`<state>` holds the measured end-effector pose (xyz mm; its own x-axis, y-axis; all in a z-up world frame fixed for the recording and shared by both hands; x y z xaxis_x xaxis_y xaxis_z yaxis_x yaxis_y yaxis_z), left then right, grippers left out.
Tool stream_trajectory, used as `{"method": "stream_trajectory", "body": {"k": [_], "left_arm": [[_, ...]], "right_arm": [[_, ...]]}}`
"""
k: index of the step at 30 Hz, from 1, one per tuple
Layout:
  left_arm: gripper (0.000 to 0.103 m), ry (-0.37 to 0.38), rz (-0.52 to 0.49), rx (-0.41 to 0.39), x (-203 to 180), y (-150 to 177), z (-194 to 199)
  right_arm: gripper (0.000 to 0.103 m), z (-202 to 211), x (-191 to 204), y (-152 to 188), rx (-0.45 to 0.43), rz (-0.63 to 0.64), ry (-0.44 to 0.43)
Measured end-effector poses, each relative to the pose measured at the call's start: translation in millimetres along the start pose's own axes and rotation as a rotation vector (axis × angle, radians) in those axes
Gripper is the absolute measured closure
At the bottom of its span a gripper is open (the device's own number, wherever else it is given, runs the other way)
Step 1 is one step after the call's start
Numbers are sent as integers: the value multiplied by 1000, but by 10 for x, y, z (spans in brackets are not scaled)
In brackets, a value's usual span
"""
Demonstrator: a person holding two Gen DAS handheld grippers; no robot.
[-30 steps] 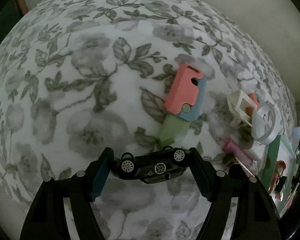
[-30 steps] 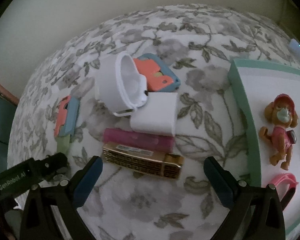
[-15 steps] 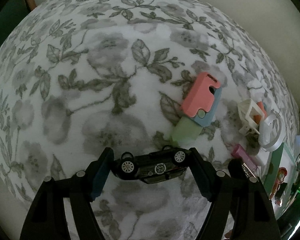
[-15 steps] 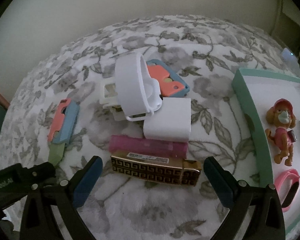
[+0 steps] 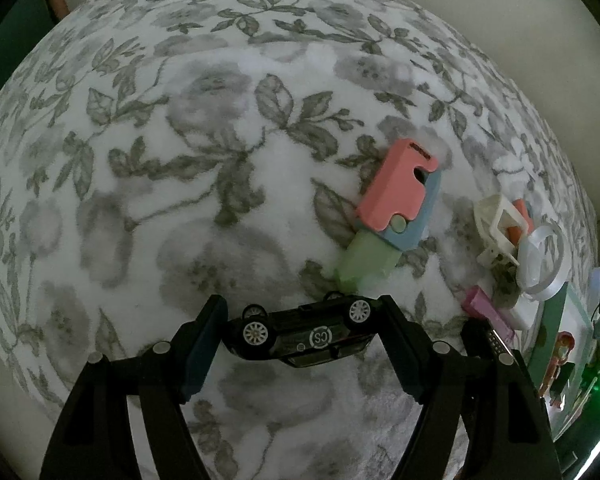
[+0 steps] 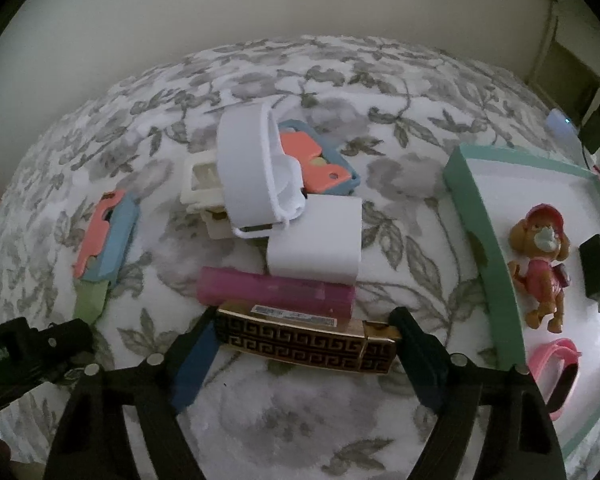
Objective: Organize rigid objects
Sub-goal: 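Carry the toy car with the left tool while the right tool carries the harmonica into the tray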
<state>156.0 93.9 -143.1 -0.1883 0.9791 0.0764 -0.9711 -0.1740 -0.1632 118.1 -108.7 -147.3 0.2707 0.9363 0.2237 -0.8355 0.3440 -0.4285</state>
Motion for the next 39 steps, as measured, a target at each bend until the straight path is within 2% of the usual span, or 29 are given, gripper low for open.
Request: {"method": "stream_trajectory", "body": {"k": [8,12,20,31,39], "left_arm": [[26,-9,-14,-24,-91,-20,87],[26,-15,-21,-72,-150,-55,264],[26,8,-41,-142,-343,-66,574],[26,51,-179,-285,-1017,128,1181],[26,117,-287,-288,-1598,418,1350]], "right_arm": [[18,58,-73,1,15,-29,-29],[18,132,-149,-27,15,-66,-48],[18,497,-296,-192,-39,-99,-95],[18,1036,-768,-365,-93,-136,-91],[18,1284,-1352,-330,-79,-206,-57]]}}
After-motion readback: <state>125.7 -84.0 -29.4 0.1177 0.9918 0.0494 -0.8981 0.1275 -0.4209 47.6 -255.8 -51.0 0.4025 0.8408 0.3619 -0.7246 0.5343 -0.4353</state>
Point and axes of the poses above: each gripper's, at about its wrist camera, not at the fingertips, and z roughly against the way its jaws point, x to its left, y to its underside, the point moved 7 cm from there along -z, roughly the way its jaws point, and after that the axes turned 13 degrees about -y, right-handed, at the moved point
